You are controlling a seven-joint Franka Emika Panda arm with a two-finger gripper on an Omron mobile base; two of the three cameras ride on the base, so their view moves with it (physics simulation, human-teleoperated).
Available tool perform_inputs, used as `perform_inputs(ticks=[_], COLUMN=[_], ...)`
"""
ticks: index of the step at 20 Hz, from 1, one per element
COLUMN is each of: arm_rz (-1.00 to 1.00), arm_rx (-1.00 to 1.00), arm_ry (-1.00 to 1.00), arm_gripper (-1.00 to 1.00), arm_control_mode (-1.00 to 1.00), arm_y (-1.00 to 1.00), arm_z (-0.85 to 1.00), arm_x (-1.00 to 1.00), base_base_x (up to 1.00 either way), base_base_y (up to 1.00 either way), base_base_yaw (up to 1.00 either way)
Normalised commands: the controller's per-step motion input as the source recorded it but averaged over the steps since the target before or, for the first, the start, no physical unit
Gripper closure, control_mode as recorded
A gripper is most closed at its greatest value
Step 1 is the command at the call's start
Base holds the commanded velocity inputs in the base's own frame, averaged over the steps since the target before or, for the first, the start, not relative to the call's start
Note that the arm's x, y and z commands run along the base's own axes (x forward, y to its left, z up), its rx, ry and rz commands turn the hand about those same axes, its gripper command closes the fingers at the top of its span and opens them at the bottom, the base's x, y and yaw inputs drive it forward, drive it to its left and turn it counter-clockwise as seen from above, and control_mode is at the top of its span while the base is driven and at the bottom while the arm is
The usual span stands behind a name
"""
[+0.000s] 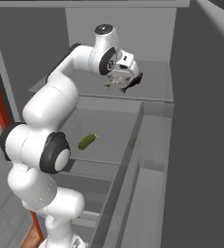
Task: Gather the cucumber and avocado from the fridge and place them on a tray on the dining counter. Then gather the fishs from the fridge and place them on the other tray.
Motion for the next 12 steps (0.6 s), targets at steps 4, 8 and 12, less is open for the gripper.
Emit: perform_inputs(ticks=[4, 8, 12], arm_rz=[0.0, 0.0, 0.0], arm_rx=[0.0, 0.0, 0.0], arm_ry=[0.01, 0.0, 0.0], arm_gripper=[-1.0, -1.0, 1.0], arm_control_mode=[-1.0, -1.0, -1.0], arm_y=[0.0, 0.0, 0.0], arm_z=[-0.16, -0.2, -0.22], arm_x=[0.0, 0.0, 0.0], base_base_x=[0.0, 0.0, 0.0], base_base_y=[0.0, 0.0, 0.0], base_base_yaw=[0.0, 0.0, 0.0])
